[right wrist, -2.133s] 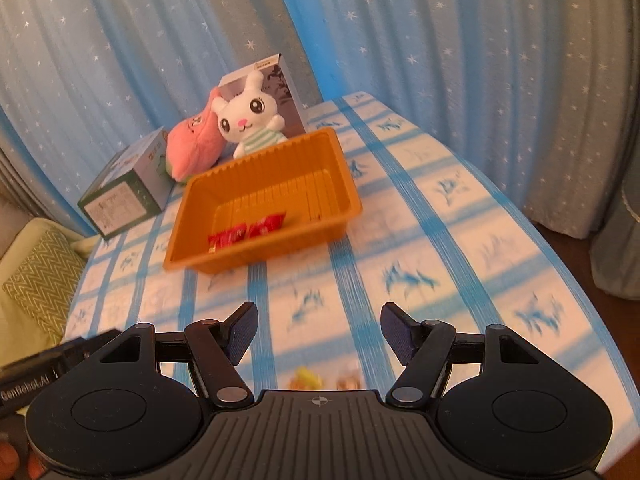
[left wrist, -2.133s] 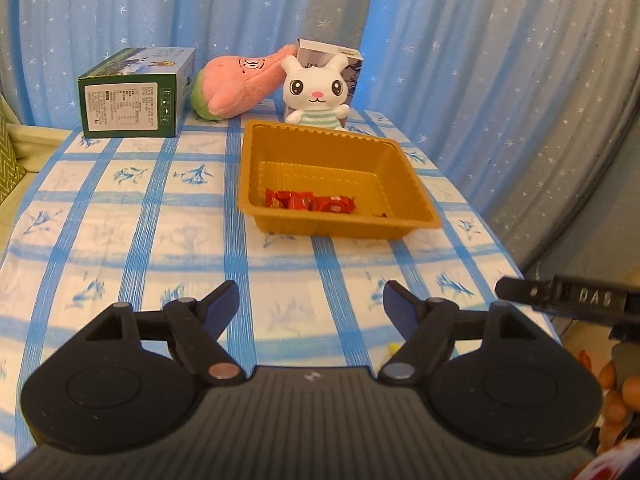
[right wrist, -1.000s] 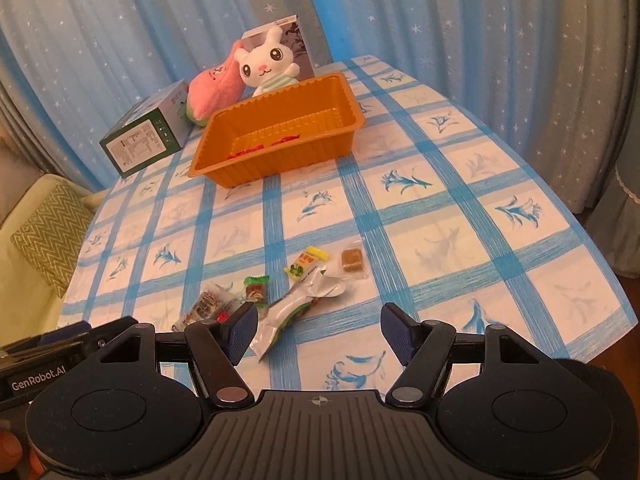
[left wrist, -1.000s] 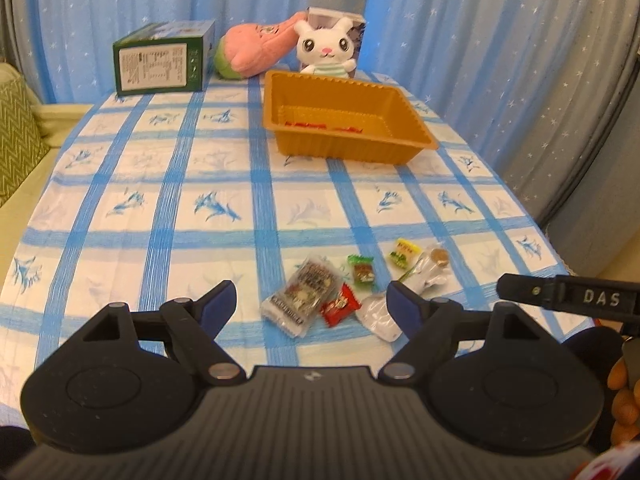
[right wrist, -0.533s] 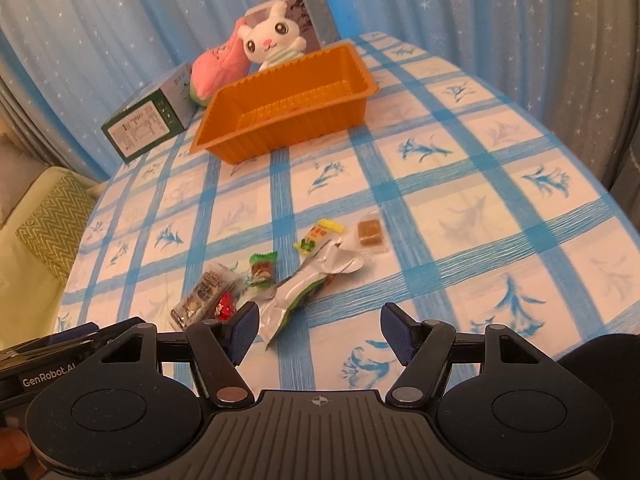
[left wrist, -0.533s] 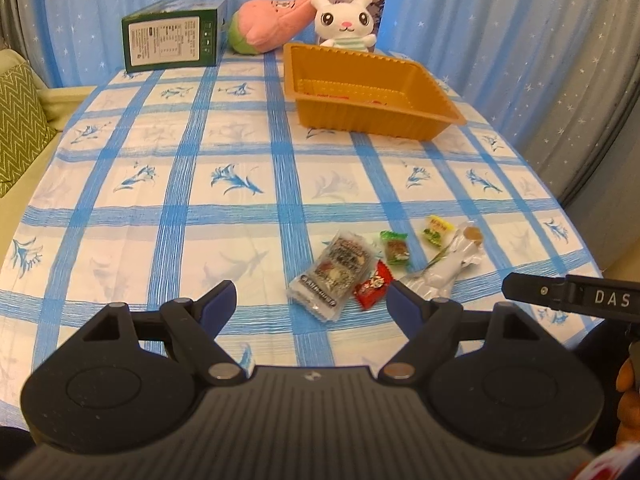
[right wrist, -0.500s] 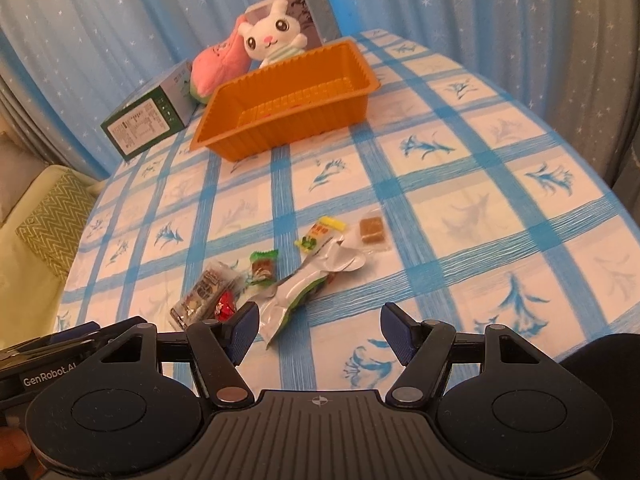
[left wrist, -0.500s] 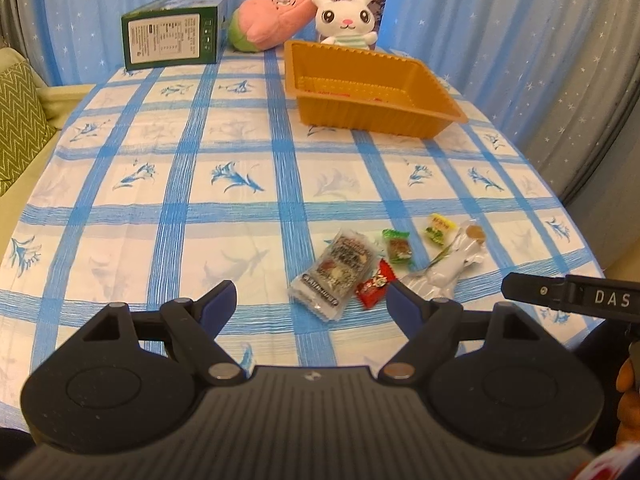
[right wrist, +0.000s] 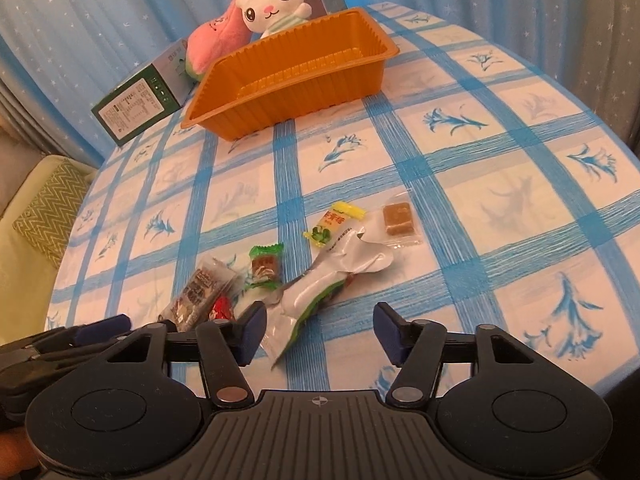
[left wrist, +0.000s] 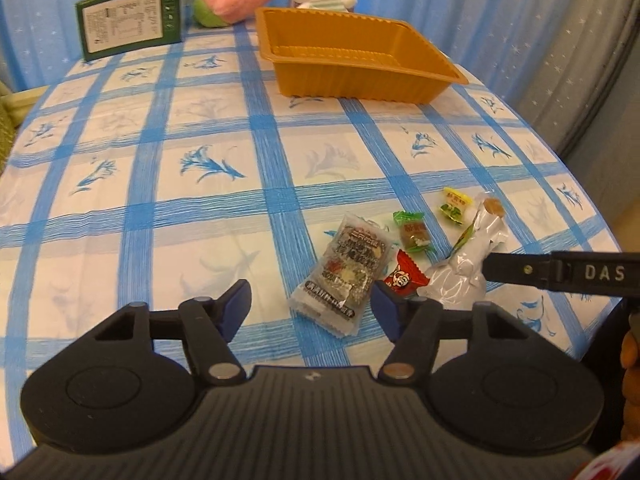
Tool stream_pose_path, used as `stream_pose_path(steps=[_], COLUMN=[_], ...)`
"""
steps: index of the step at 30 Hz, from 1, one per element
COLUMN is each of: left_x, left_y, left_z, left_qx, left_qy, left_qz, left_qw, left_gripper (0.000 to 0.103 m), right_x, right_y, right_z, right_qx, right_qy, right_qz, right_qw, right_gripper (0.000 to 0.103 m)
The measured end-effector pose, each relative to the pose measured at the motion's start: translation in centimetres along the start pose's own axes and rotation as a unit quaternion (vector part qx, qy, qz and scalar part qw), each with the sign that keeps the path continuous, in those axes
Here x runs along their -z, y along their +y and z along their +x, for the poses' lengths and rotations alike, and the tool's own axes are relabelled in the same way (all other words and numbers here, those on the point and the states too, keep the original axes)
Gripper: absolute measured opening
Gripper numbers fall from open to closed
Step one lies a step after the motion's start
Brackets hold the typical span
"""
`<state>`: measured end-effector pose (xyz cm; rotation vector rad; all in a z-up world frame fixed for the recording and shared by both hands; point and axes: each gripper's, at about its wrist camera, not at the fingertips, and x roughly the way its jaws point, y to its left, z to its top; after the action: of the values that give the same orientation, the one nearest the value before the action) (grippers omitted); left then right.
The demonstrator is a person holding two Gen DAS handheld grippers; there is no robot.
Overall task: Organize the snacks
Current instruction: 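Grasp the white foil packet with the right tool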
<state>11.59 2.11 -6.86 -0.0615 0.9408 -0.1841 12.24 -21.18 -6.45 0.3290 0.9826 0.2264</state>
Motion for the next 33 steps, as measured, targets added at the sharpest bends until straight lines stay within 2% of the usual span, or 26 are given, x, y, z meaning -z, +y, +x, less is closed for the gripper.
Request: stream_pose_path(steps=[4,10,15,21,24,29,33], left_x=[-0.1,-0.2,-0.1,-0.2,-0.2,-0.2,-0.2], left_y=[0.3,0.7,0.8,0.8,0.7,0.4,0.0], left_z=[0.6,0.8,0.9,0.9,0.9,1.0,1.2], left_qx=[0.007,0.011,0.017,0.018,0.020,0.023,0.025], left_qy=[0.003,0.002,0.000,-0.001,-0.002,-0.002,-0.002], left_qz=[0.000,-0.010,-0.014,-0.015,-0.014,-0.014,-0.010], left_qw=[1.0000,0.9999,0.9998,0.9997,0.9997,0.9996,0.9996], left_gripper=[0.055,0.054,0.054,0.053,0.053,0.053,0.053], right_x=[-0.5,-1.3,-1.9,-2.1,-2.0,-2.1,-2.0], right_y=[-0.1,-0.1,0.9,1.4,1.0,-0.5,-0.8], right_z=[1.3,3.1,4.0,3.8,3.2,2.5,2.4], right_qx=[-0.008,0.008,0.020,0.013,0.033,0.069,0.065], right_qy=[0.007,0.007,0.005,0.018,0.015,0.002,-0.008], right_qz=[0.023,0.035,0.003,-0.065,-0.094,-0.101,-0.093], right_qw=[1.000,0.999,1.000,0.998,0.995,0.992,0.994], right_gripper=[0.052,0.044,0.042,0.033,0.028,0.028,0.030])
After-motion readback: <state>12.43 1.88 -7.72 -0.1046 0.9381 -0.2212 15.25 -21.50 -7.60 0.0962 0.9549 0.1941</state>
